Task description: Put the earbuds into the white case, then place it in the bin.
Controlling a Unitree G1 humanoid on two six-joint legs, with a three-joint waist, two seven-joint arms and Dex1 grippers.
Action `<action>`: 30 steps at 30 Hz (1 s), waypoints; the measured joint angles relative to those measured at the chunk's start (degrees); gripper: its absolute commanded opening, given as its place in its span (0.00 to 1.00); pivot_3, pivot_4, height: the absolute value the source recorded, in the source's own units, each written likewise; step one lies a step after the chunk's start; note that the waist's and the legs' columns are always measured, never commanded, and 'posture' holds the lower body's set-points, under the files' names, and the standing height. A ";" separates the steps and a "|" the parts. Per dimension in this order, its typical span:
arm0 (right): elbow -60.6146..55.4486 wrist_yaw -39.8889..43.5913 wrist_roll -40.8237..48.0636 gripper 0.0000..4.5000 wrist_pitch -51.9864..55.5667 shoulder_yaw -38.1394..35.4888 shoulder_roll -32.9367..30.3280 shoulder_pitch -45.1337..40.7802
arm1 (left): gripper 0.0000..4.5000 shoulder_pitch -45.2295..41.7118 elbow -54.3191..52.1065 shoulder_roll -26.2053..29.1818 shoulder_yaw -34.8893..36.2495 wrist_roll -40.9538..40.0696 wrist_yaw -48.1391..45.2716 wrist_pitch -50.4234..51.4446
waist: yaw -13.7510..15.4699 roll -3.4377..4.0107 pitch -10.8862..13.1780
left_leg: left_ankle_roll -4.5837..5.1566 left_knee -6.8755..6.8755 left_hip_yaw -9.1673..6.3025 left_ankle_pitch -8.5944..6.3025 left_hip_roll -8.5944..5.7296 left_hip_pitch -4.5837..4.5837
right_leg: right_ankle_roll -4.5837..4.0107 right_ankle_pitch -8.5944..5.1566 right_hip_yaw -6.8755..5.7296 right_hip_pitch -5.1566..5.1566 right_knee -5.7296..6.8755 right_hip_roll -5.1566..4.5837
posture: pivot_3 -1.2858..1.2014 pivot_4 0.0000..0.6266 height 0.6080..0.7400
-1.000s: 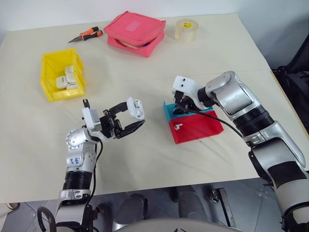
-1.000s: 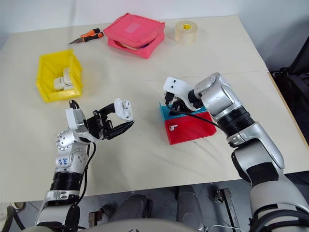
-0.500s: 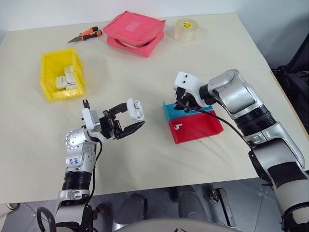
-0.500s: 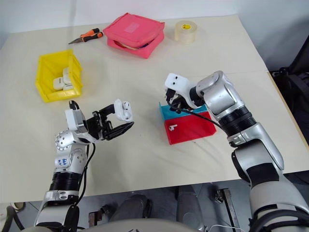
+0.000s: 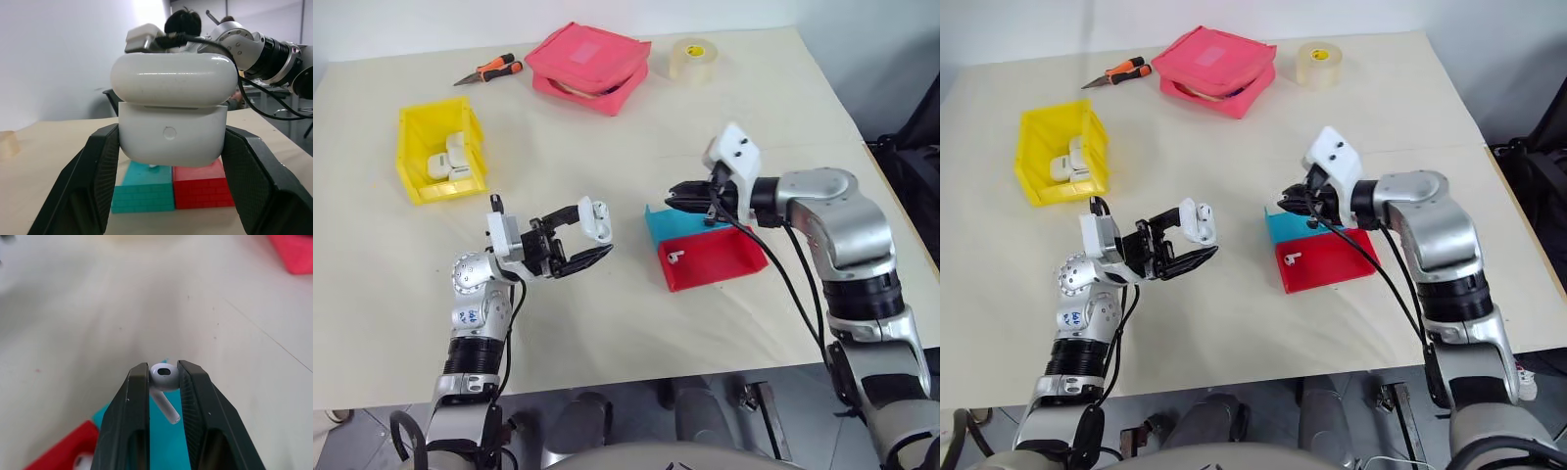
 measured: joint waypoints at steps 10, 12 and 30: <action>-19.03 -7.51 20.04 0.10 10.73 -8.64 6.24 7.03 | 0.61 -2.28 2.35 -0.57 -0.25 -0.07 -2.96 1.37 | 0.15 0.00 0.00 | 0.01 0.02 -0.04 -0.01 0.01 0.03 | -0.02 0.02 0.00 0.04 0.01 0.01 | 0.52 0.24 1.00; -20.15 -10.52 24.14 0.10 12.10 -9.91 9.38 7.01 | 0.61 -3.33 3.73 -0.72 -0.43 -0.07 -3.64 1.53 | 0.17 0.00 0.00 | 0.01 0.02 -0.04 -0.01 0.01 0.03 | -0.03 0.02 0.00 0.04 0.02 0.02 | 0.52 0.24 1.00; -20.30 -20.32 27.92 0.10 2.85 -1.65 16.89 11.96 | 0.61 -7.06 6.13 -2.68 -1.87 -0.08 -5.52 3.44 | -0.12 0.01 0.00 | 0.03 0.04 -0.02 -0.02 0.00 0.06 | -0.03 0.02 -0.10 0.05 0.03 0.01 | 0.52 0.24 1.00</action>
